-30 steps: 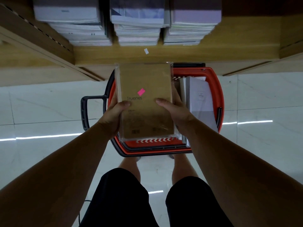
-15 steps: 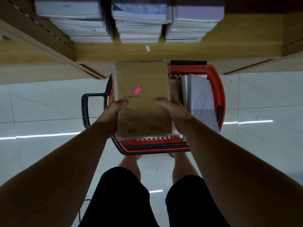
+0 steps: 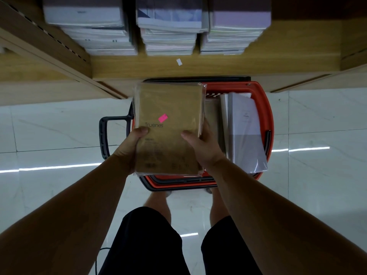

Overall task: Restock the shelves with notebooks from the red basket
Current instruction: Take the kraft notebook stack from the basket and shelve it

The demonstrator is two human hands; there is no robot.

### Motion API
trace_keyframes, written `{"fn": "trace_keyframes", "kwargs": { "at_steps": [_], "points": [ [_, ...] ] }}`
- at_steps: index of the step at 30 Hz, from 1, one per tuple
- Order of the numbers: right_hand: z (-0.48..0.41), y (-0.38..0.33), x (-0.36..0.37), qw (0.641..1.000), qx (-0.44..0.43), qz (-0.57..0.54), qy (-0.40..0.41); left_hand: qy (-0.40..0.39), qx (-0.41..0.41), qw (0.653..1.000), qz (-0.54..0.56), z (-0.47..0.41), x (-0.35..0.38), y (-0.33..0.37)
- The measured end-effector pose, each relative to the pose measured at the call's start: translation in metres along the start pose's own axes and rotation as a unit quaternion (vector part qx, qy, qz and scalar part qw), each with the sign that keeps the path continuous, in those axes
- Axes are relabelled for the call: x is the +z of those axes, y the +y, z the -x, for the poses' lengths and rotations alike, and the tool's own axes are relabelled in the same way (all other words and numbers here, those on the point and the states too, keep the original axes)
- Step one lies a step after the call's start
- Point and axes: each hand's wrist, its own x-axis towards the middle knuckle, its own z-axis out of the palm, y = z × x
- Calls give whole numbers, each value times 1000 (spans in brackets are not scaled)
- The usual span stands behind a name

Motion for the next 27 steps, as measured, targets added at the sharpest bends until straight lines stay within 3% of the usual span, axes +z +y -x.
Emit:
{"fn": "trace_keyframes", "kwargs": {
  "at_steps": [7,12,27],
  "points": [
    [-13,-20,-17,998,24,-34,-46,13,20,1000,-10,3,11,-1],
    [-17,-23,-14,996,52,-71,-13,6,42,999,-10,3,14,-2],
    [-14,-26,-25,992,79,-98,-17,18,88,996,-22,-7,15,-12]
  ]
}}
